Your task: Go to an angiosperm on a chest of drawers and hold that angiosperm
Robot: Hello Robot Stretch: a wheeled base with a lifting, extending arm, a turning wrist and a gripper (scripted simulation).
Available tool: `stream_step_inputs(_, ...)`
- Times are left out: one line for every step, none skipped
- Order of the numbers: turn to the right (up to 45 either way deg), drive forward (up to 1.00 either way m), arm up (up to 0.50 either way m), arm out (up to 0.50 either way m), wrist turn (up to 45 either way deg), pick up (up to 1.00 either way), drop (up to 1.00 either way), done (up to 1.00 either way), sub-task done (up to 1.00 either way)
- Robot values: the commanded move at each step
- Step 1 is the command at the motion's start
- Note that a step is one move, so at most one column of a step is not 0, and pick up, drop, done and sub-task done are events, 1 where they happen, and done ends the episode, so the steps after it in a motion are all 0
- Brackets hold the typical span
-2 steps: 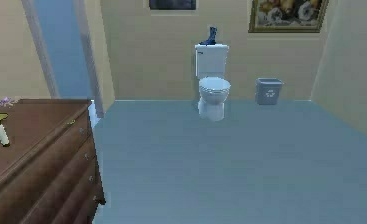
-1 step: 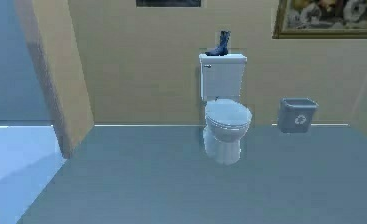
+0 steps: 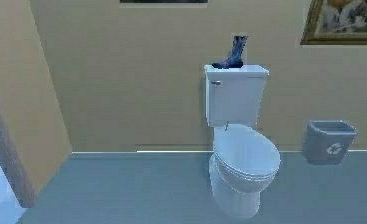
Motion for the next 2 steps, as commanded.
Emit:
stream_step_inputs(-45.0,0.00,0.00,0.00,0.0,0.00,0.00,0.00,0.00)
stream_step_inputs(-3.0,0.00,0.00,0.00,0.0,0.00,0.00,0.00,0.00)
